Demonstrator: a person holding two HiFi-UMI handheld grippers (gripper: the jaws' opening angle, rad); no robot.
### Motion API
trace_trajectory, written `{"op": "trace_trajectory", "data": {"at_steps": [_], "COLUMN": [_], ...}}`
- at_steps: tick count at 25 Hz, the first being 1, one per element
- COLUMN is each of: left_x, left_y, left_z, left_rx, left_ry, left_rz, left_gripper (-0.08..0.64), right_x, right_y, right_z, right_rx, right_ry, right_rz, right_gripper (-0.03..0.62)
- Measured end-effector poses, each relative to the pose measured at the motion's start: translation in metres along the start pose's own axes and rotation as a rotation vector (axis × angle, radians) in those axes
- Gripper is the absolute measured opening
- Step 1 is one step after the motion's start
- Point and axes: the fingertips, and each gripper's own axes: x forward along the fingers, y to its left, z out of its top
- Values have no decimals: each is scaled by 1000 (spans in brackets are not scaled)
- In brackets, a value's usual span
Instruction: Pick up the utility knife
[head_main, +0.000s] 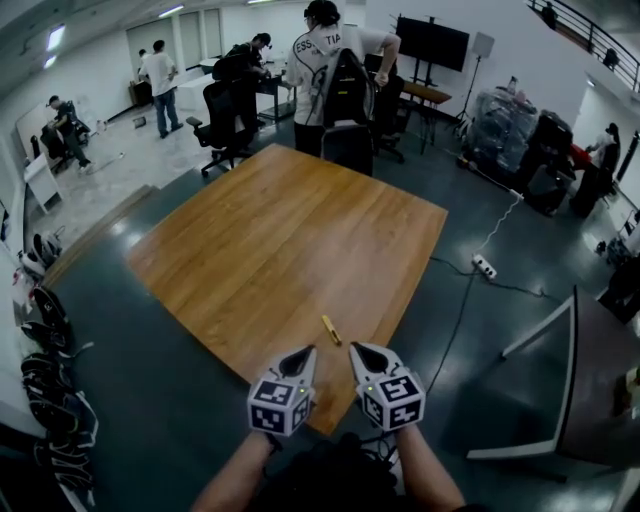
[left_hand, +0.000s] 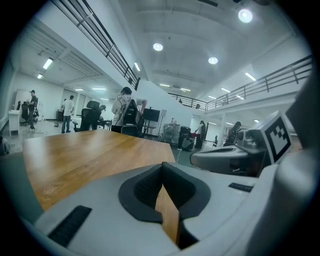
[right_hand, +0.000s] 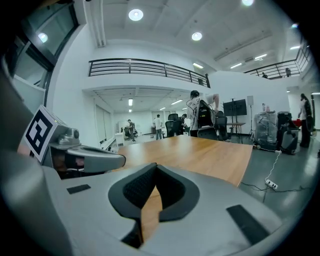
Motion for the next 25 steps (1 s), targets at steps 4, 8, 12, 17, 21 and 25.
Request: {"op": "trace_trajectory", "data": {"at_steps": [4,8,12,17,21,25], "left_x": [11,21,26,34,38,34], "left_y": [6,16,24,34,40,52], "left_z": [-8,-14,-19,-27,-29,-31], "left_rx": [-21,-45,-73,-88,-89,-105], "left_ry": [20,38,55,82,106,111], "left_rz": [37,81,124,144,176,223], "left_gripper": [6,6,6,6,6,6], "right_x": [23,53,86,127,140,148], "right_y": [-17,-32,-44,-48,-51,-57], "right_z": [-19,-39,-60,-93,-115,-126], "right_rx": [0,1,-27,-36,-75,-97], "right_ry": [70,139,200,294,398,442], "right_rz": [8,27,27,39,43,29], "right_gripper": [12,27,95,169,170,170]}}
